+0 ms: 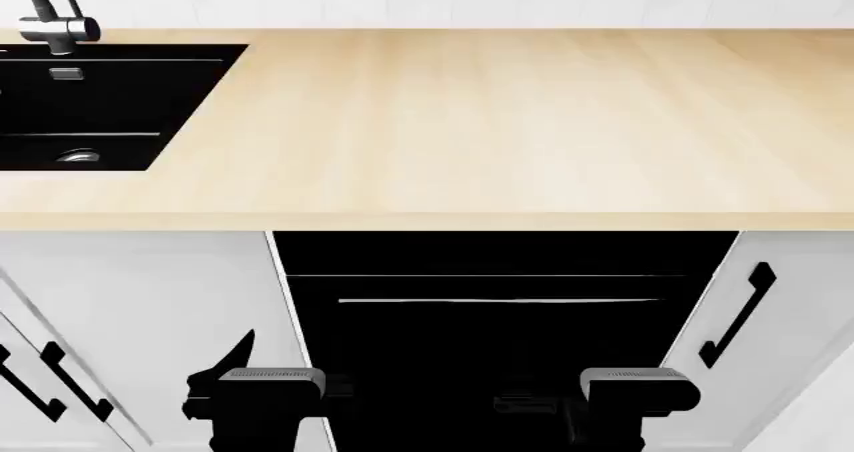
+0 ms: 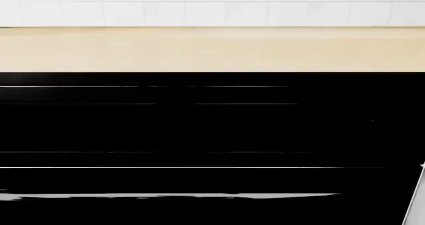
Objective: Pick and place the shaker into the drawer. Then close the cabinet.
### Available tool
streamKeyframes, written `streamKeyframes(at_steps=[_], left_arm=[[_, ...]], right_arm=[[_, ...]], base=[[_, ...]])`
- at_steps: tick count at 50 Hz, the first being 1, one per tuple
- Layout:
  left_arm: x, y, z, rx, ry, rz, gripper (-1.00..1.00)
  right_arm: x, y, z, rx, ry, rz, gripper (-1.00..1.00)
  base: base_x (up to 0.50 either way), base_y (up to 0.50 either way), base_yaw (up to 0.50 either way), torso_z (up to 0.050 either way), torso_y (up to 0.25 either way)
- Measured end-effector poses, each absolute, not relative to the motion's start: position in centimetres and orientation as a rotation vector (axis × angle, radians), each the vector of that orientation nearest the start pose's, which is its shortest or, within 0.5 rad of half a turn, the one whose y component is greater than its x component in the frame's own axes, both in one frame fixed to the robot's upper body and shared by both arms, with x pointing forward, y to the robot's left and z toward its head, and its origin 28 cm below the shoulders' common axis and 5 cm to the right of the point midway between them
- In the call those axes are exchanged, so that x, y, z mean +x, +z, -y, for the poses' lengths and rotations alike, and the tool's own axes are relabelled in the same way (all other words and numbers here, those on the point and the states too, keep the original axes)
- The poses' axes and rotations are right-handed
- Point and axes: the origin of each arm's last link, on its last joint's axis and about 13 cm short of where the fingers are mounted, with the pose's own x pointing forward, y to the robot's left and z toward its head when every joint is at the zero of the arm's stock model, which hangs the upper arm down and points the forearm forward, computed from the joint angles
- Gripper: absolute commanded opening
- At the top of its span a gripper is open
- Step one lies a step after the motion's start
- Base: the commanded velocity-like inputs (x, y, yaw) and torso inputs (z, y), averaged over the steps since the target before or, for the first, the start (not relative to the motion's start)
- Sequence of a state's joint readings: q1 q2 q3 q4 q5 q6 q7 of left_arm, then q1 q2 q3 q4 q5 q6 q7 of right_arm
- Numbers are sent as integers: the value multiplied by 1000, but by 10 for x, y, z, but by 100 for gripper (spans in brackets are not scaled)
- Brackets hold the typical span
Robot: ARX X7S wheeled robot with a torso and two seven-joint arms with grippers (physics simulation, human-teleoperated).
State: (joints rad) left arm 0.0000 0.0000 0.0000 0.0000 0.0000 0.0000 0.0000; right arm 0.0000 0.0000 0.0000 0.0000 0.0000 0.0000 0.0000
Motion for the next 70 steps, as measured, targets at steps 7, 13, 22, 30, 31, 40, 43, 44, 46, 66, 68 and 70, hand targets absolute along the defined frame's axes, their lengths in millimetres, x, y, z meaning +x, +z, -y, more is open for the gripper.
streamKeyframes(at_steps=[7,13,22,30,31,40,43,44,46,66,68,70], left_arm=[[209,12,-205,11,-8,6,100],[208,11,-206,24,-8,7,100],[208,10,-207,28,-10,-3,100],[207,9,-208,36,-11,-11,100],[207,9,-208,37,-13,-12,100],[229,31,-200,36,-22,-20,100],[253,65,-195,5,0,7,100],[262,80,-193,-11,10,19,100],[280,112,-189,-45,33,44,100],[360,445,-116,-19,-151,298,100],[358,457,-110,7,-164,287,100],[357,467,-109,22,-157,280,100]], right_arm=[[210,13,97,4,-2,1,100],[211,13,97,21,3,-4,100],[211,12,96,26,16,-21,100],[212,11,94,38,27,-35,100],[212,11,95,42,27,-39,100],[236,39,107,79,-19,-115,100],[260,79,117,67,-37,-114,100],[268,97,120,57,-39,-110,100],[285,135,126,36,-44,-97,100],[324,501,163,-205,-109,184,100],[317,517,170,-201,-136,203,100],[311,528,174,-199,-148,213,100]], base=[[0,469,0,0,0],[0,500,0,0,0],[0,500,0,0,0],[0,312,0,0,0],[0,0,0,0,0],[0,0,0,0,0],[0,0,0,0,0],[0,0,0,0,0],[0,0,0,0,0],[0,0,0,36,31],[0,0,0,50,46],[0,0,0,50,43]])
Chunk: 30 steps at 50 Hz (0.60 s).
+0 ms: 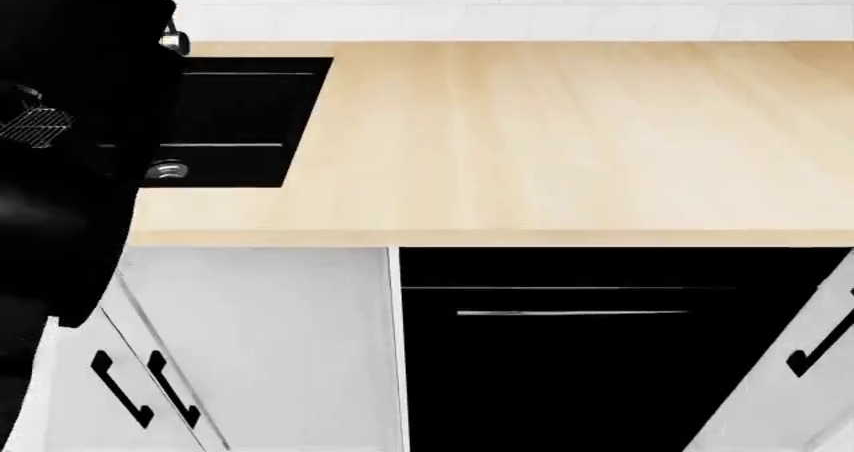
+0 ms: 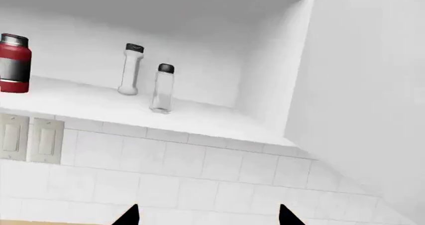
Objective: Pick and place the shaker into the drawer. Then close the cabinet.
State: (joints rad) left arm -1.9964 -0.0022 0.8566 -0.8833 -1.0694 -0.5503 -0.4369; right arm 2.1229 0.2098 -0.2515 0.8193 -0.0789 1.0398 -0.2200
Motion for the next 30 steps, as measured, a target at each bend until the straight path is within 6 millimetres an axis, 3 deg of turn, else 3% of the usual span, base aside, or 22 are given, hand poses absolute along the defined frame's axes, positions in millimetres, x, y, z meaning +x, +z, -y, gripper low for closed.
streamKeyframes(at_steps=[9,30], left_arm=[[352,497,-125,12,-68,268,100],[338,530,-165,-76,55,232,100]], right_arm=[[300,551,180,-218,-112,188,100],[278,571,161,-280,20,145,100]], base=[[0,0,0,50,45],[0,0,0,0,0]])
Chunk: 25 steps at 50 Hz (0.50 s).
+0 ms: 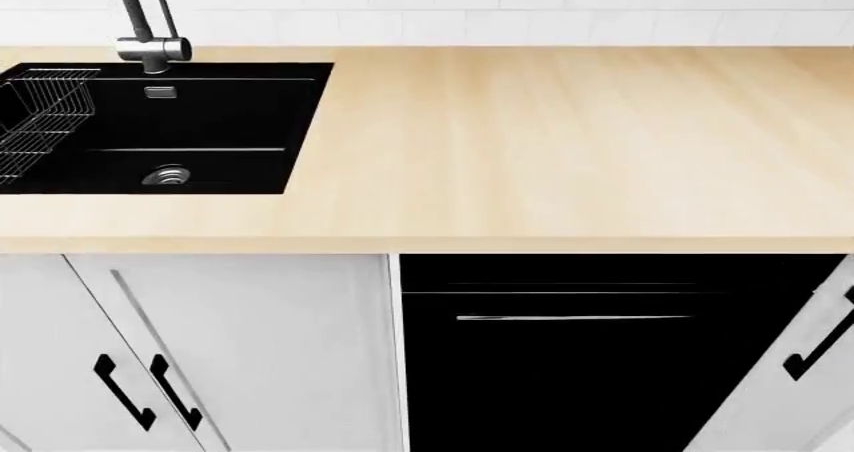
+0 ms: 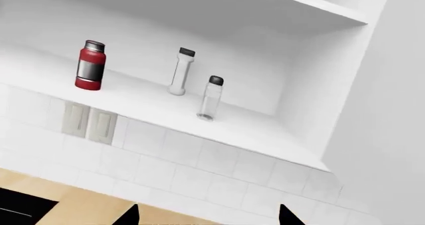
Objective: Pick and place the shaker into the drawer. Then close the cabinet.
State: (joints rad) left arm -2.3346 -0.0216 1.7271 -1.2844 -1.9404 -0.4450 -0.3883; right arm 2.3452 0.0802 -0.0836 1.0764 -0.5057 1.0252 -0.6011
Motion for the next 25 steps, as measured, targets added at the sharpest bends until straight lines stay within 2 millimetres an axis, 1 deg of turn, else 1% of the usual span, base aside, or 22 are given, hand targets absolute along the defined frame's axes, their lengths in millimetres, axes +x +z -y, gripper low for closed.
streamKeyframes(at_steps=[5,16,25], left_arm=[[338,531,-168,-76,63,236,100],[336,534,-169,-60,50,258,100],[328,545,-166,-40,16,296,100]], right_arm=[[277,572,160,-285,31,141,100],[274,575,161,-302,32,161,100],[268,581,159,-317,42,209,100]], base=[[20,0,0,0,0],[492,-61,0,0,0],[500,-43,0,0,0]])
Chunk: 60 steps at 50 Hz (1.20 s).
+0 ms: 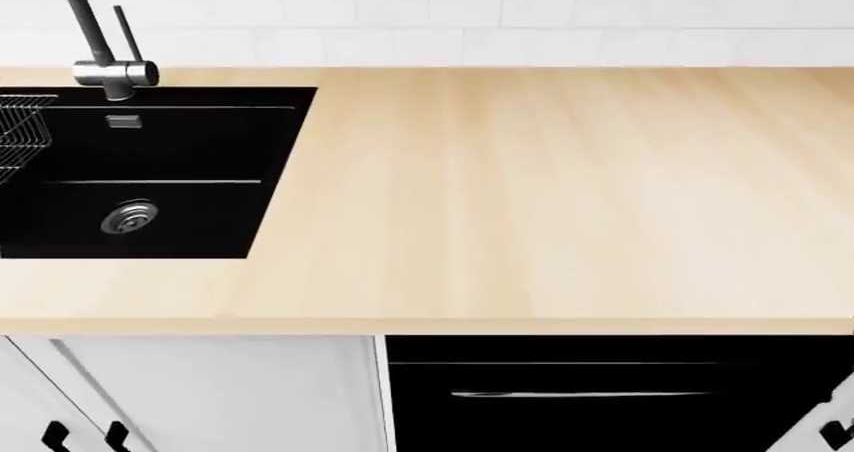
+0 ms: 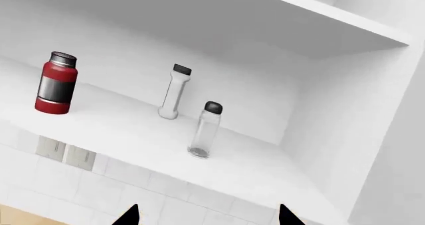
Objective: Pick and place the shaker into the drawer. Then close the cabinet.
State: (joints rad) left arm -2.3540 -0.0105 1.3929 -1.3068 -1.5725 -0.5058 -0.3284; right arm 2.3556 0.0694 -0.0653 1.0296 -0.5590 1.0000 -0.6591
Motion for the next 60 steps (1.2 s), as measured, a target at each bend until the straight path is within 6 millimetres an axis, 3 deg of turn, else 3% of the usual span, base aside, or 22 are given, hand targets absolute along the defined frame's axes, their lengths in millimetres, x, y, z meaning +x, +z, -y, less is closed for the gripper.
streamKeyframes(at_steps=[32,44,45,60], left_arm=[[322,551,-164,-19,-86,309,100],[328,545,-167,1,-42,298,100],[328,545,-167,3,-38,298,-100],[333,542,-170,17,18,313,-100]], right_arm=[[265,585,161,-334,76,250,100],[270,582,162,-337,99,219,100],[270,582,162,-336,99,217,100],[271,579,168,-324,88,196,100]], base=[[494,-81,0,0,1],[0,0,0,0,1],[0,0,0,0,0],[0,0,0,0,0]])
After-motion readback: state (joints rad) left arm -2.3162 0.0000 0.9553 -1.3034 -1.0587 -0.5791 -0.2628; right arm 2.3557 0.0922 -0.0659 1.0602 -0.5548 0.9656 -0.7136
